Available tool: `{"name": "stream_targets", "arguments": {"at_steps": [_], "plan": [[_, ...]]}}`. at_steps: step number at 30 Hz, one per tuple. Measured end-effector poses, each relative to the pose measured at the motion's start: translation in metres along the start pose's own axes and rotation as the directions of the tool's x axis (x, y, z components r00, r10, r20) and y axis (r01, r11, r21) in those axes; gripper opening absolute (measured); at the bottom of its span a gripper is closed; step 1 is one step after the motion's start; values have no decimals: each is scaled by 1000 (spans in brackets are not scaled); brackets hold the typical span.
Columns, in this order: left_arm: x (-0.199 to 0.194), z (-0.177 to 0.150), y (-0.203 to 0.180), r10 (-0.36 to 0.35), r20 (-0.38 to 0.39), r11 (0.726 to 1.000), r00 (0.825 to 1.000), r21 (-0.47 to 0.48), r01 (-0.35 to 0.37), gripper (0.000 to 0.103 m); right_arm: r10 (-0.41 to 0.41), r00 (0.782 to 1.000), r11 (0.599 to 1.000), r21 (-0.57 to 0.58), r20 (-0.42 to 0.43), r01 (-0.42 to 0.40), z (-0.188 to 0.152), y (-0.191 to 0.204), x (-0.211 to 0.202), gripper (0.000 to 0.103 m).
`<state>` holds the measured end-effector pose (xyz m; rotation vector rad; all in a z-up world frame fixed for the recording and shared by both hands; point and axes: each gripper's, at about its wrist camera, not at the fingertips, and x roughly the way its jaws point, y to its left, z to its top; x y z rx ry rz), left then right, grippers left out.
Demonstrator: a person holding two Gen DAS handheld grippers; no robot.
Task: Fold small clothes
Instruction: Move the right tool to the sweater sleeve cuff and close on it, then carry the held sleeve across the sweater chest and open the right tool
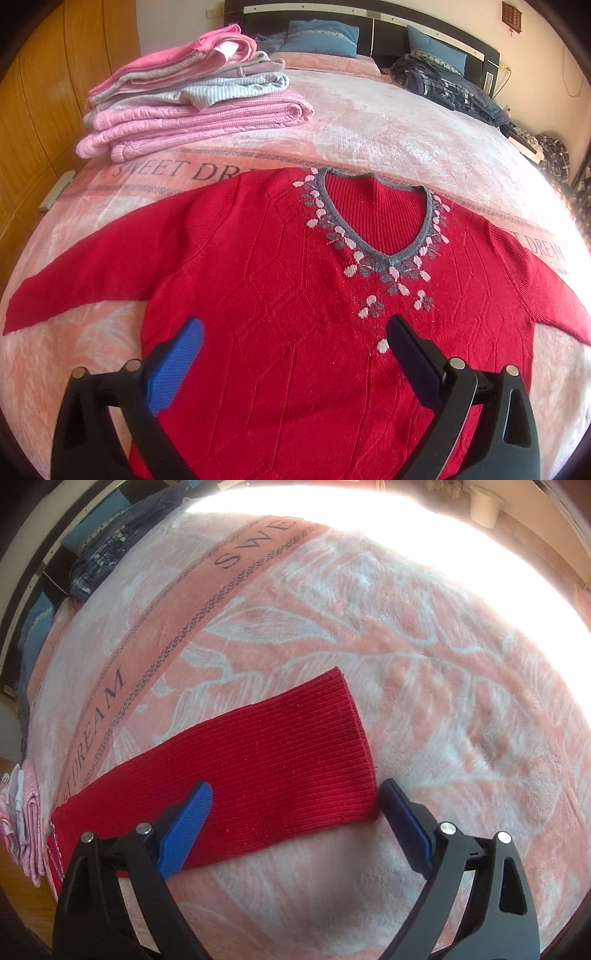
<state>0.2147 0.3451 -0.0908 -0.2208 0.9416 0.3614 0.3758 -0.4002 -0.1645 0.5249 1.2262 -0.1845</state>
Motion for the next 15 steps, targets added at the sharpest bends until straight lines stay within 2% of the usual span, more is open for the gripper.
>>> {"name": "stream_targets", "arguments": {"at_steps": [2,4,6,7,9,10,15], "plan": [[7,1,-5,6,-2,1000,1000,-8,-6,99,13,1000,1000,-1,22,-13,3,-6,0,78],[10,1,-11,18,1,1000,1000,-1,-18,99,-4,999,1000,-30,33,5,4,-5,-2,66],[11,-1,-19,23,1,1000,1000,15,-23,99,-51,998,996,-72,46,54,3,-2,-2,45],[10,-2,-24,21,-1,1000,1000,22,-21,99,-34,998,995,-95,51,39,1,0,-3,39],[9,-2,-29,11,-7,1000,1000,25,-11,99,55,998,993,-110,38,-51,-1,0,-3,9],[7,-2,-30,10,-4,1000,1000,26,-10,99,88,996,991,-103,28,-85,-2,0,-3,9],[4,3,-30,13,3,999,1000,38,-13,99,87,993,987,-143,82,-75,-5,20,-23,8]]}}
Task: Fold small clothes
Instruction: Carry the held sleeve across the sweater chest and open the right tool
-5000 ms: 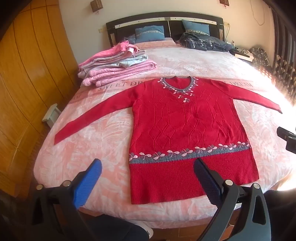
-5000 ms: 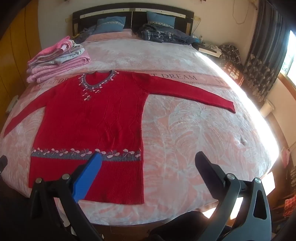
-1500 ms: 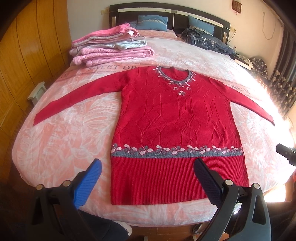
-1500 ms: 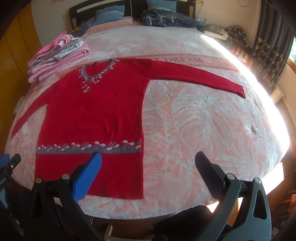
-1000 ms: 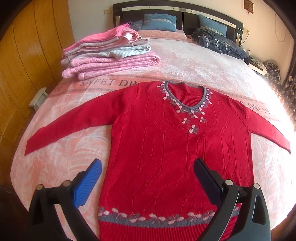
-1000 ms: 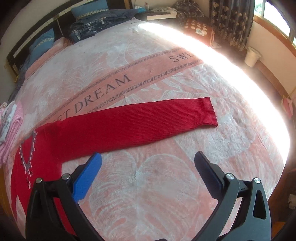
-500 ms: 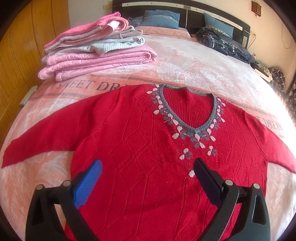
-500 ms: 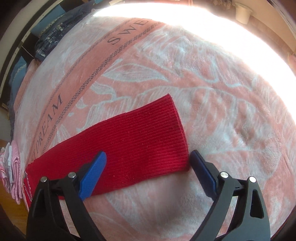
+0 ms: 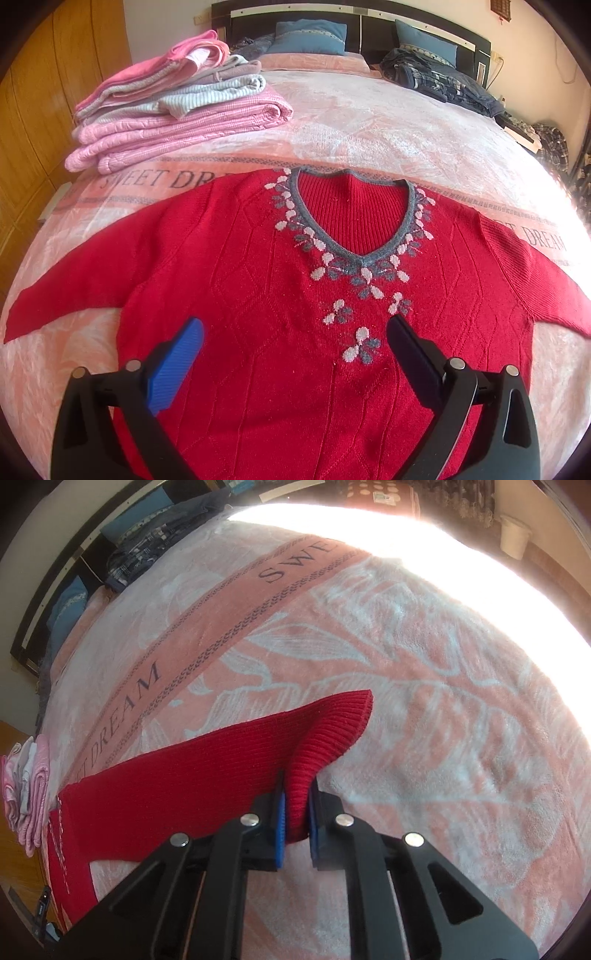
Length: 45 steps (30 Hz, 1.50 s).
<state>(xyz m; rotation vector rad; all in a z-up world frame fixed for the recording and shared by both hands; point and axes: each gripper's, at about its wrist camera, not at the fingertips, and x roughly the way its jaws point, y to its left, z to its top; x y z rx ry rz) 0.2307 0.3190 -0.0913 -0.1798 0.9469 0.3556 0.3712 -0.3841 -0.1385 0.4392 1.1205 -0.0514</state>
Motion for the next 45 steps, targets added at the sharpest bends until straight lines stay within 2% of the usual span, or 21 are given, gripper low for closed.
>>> {"name": "stream_targets", "arguments": {"at_steps": [3,6,9,13,17,20,22,27,29,32,33,36,40,42,45], "plan": [[3,5,20,10,-16,998,1000,-63,-11,99,7,1000,997,-80,23,-5,0,34,-16,8],[9,11,42,45,-14,993,999,-111,-46,99,25,999,981,-195,37,-17,-5,90,-22,8],[19,13,64,75,-26,990,997,-116,-77,99,83,997,955,-285,8,-77,-18,154,-18,8],[32,10,99,47,-80,981,996,-186,-61,99,160,985,901,-399,-63,-172,-46,248,-2,8],[36,6,119,8,-102,976,995,-214,-30,99,255,952,829,-469,-167,-304,-82,338,17,8],[34,5,121,14,-86,988,996,-155,-27,99,307,922,775,-500,-237,-387,-110,400,26,8],[32,5,120,2,-70,993,998,-119,-10,99,355,891,737,-501,-284,-454,-127,437,31,8],[30,5,121,-70,-62,993,996,-98,64,99,388,846,665,-525,-366,-532,-173,510,42,8],[32,3,121,-89,-71,992,994,-100,82,99,375,835,645,-534,-402,-547,-191,528,52,9],[34,2,117,-101,-79,991,992,-98,93,99,343,828,650,-523,-445,-551,-205,537,67,19],[35,2,115,-106,-79,990,991,-97,98,99,341,825,654,-517,-451,-552,-206,534,68,26],[36,5,106,-137,-77,987,988,-100,129,99,382,811,652,-492,-444,-576,-192,520,59,36],[38,13,81,-204,-81,976,976,-93,196,99,400,842,699,-474,-362,-535,-158,484,48,37],[43,17,65,-255,-101,964,962,-101,245,99,385,864,727,-471,-324,-501,-142,460,47,36],[49,23,37,-306,-125,952,944,-76,298,99,376,879,759,-447,-293,-473,-123,422,47,36]]}}
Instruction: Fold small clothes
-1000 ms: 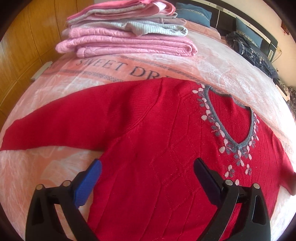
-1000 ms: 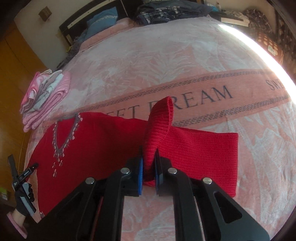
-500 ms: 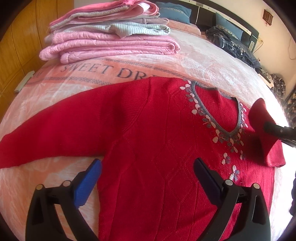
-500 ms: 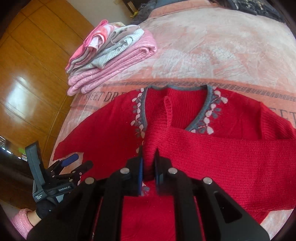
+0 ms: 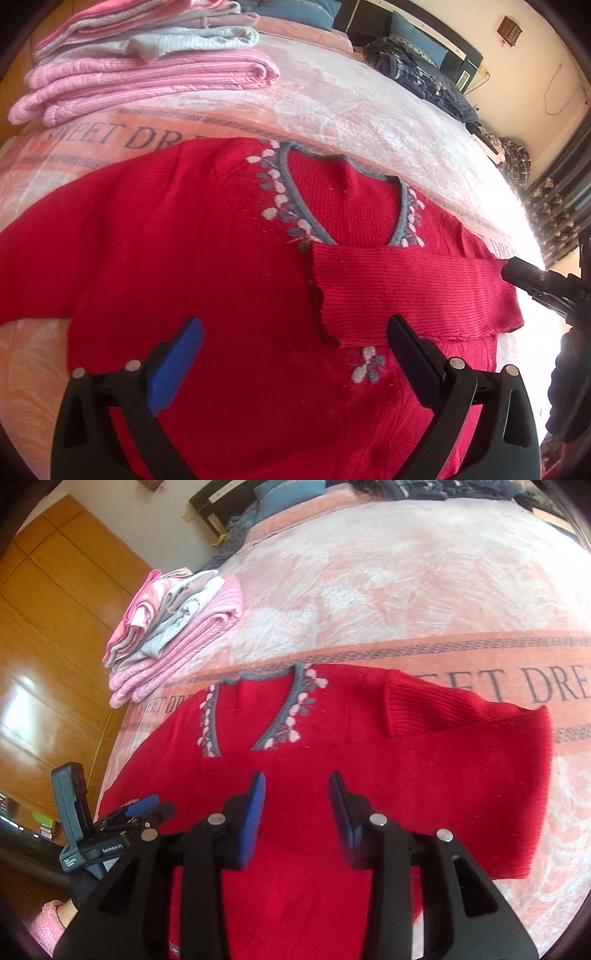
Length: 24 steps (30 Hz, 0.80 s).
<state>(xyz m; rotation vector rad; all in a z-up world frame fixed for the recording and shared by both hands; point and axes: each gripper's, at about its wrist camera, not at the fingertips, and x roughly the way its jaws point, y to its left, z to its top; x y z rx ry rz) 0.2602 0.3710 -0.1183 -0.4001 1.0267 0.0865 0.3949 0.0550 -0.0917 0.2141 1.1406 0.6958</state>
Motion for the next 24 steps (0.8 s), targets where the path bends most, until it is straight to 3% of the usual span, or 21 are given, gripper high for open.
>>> {"name": "stream_targets", "arguments": {"at_steps": [6,8,10,12,14,16,18,20,24], "plan": [[26,9,-34,37,-21,993,999,114,-34,99,-40,999,999,33,26,39,-13,-56,-35,36],[34,9,-36,39,-36,993,999,115,-34,92,-50,998,998,42,37,48,-16,-72,-45,36],[42,10,-39,19,-60,994,998,105,-13,80,-57,997,997,62,48,54,-20,-87,-54,36],[47,10,-41,21,-70,995,997,98,-14,76,-58,997,995,81,55,53,-24,-99,-61,36],[47,10,-45,29,-53,995,998,100,-24,60,-68,996,994,88,54,63,-29,-109,-66,37],[44,11,-47,73,-29,993,997,95,-70,23,-84,995,993,90,52,79,-33,-118,-71,39],[38,13,-44,50,-9,996,999,68,-49,7,-95,994,990,108,49,89,-36,-126,-74,40],[30,14,-41,0,20,999,1000,40,-1,6,-94,994,987,133,52,86,-37,-134,-75,40],[7,19,-46,-31,99,998,995,59,26,6,-103,993,984,153,55,93,-37,-139,-75,40]]}}
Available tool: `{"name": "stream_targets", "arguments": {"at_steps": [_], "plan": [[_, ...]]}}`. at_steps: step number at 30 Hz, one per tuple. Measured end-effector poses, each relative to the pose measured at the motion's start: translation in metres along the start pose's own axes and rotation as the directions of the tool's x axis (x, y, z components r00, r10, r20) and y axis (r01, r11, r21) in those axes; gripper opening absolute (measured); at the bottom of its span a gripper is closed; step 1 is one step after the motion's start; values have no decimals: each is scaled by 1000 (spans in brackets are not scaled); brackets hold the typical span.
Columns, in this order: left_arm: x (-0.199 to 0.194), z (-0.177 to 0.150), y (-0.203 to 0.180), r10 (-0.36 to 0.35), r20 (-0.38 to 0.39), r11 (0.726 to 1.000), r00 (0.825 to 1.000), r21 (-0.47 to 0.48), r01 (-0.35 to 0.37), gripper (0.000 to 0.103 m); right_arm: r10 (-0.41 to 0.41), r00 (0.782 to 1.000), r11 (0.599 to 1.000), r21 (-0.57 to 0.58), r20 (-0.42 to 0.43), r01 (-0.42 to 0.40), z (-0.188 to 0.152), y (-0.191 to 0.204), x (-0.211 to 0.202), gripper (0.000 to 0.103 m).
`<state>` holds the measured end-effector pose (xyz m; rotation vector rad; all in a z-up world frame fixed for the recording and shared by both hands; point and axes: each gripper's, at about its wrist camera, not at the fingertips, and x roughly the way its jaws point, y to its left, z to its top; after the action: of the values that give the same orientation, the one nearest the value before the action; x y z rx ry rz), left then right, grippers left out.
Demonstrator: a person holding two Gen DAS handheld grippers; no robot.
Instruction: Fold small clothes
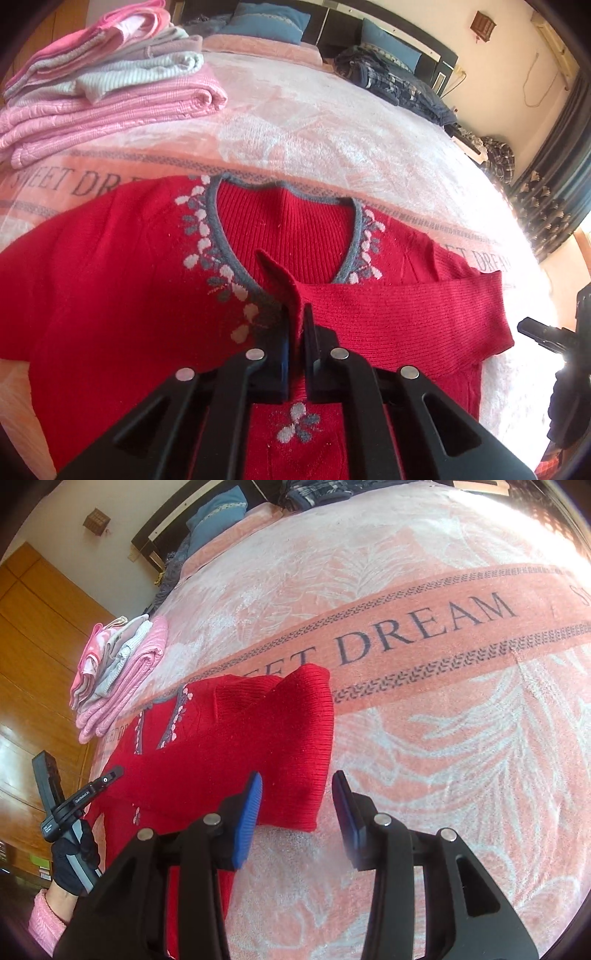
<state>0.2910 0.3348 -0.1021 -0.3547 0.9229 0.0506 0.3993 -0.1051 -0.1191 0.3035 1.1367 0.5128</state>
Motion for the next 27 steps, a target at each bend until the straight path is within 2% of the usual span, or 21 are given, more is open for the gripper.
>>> {"name": "stream_targets", "arguments": {"at_steps": [3,6,10,12,15,19,21,24,26,27], "plan": [[-21,8,2,-7,57,1000,998,-5,7,5,4,1000,1000,-1,-5,-4,2,6,4,40],[-38,18,18,43,117,999,992,-12,-41,5,20,1000,1000,-3,-13,-20,3,16,11,40],[-49,27,53,119,152,992,981,-50,-113,5,69,997,997,-21,-32,-70,3,37,24,40],[-46,27,70,147,143,988,979,-70,-138,5,111,993,993,-41,-41,-113,3,51,31,40],[-29,21,87,150,90,986,985,-92,-142,6,153,985,986,-50,-77,-157,4,68,49,40],[-3,6,97,178,6,980,984,-90,-176,10,66,985,996,-40,-160,-73,-4,69,80,39],[3,0,101,196,-23,976,980,-91,-198,13,70,985,996,-39,-159,-77,-8,66,83,38],[-12,4,107,214,8,970,977,-118,-212,15,87,982,995,-40,-166,-95,-5,68,75,41],[-30,11,105,200,70,973,977,-131,-190,15,126,983,990,-52,-130,-134,2,73,62,44],[-39,15,101,186,98,977,978,-127,-173,20,145,983,987,-48,-112,-152,5,75,57,47]]}}
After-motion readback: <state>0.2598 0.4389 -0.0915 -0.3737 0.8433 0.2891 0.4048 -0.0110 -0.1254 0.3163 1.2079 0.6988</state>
